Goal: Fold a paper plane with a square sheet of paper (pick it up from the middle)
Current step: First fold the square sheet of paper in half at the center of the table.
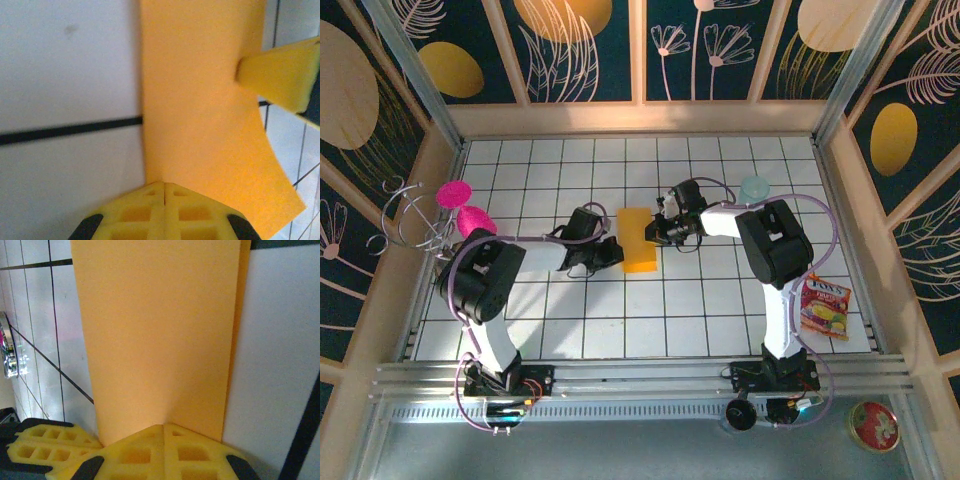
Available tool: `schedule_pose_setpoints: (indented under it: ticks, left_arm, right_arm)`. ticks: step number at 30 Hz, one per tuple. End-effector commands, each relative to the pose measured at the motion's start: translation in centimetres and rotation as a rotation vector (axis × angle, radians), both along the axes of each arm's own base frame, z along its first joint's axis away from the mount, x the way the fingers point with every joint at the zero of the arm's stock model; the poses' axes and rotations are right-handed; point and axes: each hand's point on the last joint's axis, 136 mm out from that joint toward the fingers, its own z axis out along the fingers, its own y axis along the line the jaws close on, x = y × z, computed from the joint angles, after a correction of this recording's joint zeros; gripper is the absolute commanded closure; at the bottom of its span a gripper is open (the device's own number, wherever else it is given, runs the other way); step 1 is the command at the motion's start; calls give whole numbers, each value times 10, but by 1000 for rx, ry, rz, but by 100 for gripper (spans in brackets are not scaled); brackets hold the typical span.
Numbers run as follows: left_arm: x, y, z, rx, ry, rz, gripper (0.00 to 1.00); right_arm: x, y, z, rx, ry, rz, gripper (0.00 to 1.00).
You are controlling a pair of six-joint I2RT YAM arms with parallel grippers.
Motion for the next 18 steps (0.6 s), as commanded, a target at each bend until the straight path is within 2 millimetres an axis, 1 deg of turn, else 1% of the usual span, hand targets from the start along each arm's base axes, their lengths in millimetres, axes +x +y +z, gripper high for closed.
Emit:
schedule_pose_setpoints:
  ticks: [1,3,7,9,11,13,14,16,18]
  left_arm:
    - [-39,28,-21,124,162,10,100]
    - [-24,18,0,80,108,13,100]
    - [9,-10,42,-38,-1,8,100]
    - [21,-19,53,-73,-41,10,100]
    - [28,-26,53,-80,-45,9,100]
    - [29,-28,45,-77,-36,8,100]
    - [38,-37,53,-99,-61,0,100]
    - [36,-43,47,-115,-41,-15,100]
    - [29,-47,38,-124,-17,-30,100]
  right_arm:
    - [-71,-129,-139,-607,250,-112,100]
    - [-71,-128,-138,-600,248,-115,100]
    - [-70,-127,-138,-593,247,-122,100]
    - [-69,-126,-137,-587,246,-126,100]
    - [-68,-126,-137,-585,246,-128,100]
    - [-67,-125,-136,-582,244,-130,100]
    - [-67,-125,-137,-582,246,-129,100]
    - [-66,-124,-136,-582,246,-130,100]
    - [-66,-124,-136,-581,244,-130,100]
